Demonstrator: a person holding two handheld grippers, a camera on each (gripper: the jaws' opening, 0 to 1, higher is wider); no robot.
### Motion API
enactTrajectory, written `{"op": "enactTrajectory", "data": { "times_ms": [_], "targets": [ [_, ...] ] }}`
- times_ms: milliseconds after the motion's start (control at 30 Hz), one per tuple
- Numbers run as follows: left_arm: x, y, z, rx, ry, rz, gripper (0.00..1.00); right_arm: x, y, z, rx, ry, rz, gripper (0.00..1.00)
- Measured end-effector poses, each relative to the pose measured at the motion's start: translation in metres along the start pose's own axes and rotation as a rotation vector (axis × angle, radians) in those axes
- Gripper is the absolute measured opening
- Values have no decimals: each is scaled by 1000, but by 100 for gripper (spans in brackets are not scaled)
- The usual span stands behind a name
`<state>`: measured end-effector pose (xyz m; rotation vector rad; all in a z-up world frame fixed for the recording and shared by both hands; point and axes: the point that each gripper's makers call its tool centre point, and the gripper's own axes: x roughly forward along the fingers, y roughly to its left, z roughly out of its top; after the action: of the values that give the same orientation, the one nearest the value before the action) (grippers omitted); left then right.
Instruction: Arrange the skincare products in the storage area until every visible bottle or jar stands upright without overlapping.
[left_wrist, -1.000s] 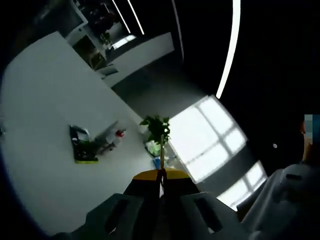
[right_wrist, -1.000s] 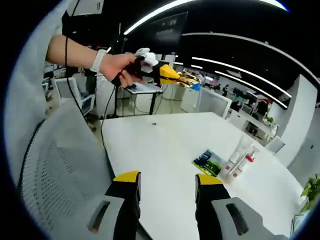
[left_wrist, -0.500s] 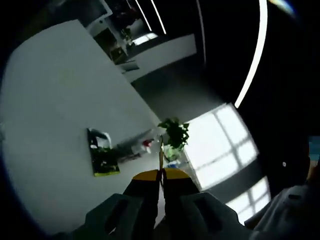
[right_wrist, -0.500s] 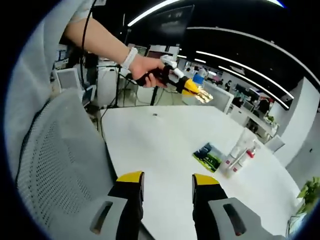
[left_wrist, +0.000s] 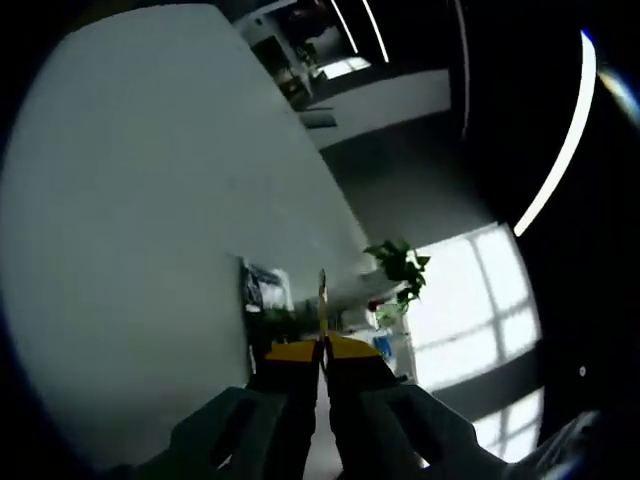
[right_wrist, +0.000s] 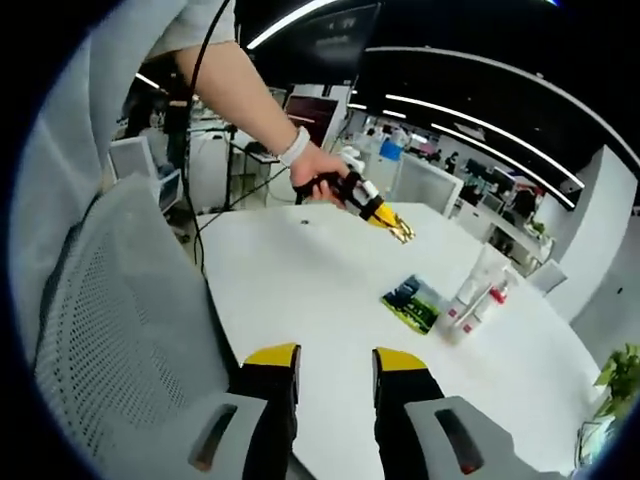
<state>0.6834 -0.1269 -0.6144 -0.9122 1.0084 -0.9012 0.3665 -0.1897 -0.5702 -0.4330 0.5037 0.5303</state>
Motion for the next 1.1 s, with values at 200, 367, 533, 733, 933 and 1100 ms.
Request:
{"op": "enactTrajectory", "data": {
  "times_ms": [200,367,533,733,933,1100],
  "targets": [
    [26,28,5,-2,45,70,0,-2,-5,-1,12,4,-19,19],
    [36,54,3,4,86,142,0,-1,-5,-3,16,15,-17,20],
    [47,55,14,-32,56,127,0,0,-4,-6,14,28,-15,20],
    [54,64,16,-38,62,149,0,1,-5,-8,21,35,-12,21],
    [58,77,7,1,106,193,0,1,-4,-10,15,47,-8,20],
    [58,84,6,30,136,223,0,2,-3,-11,15,55,-4,20]
  ]
}}
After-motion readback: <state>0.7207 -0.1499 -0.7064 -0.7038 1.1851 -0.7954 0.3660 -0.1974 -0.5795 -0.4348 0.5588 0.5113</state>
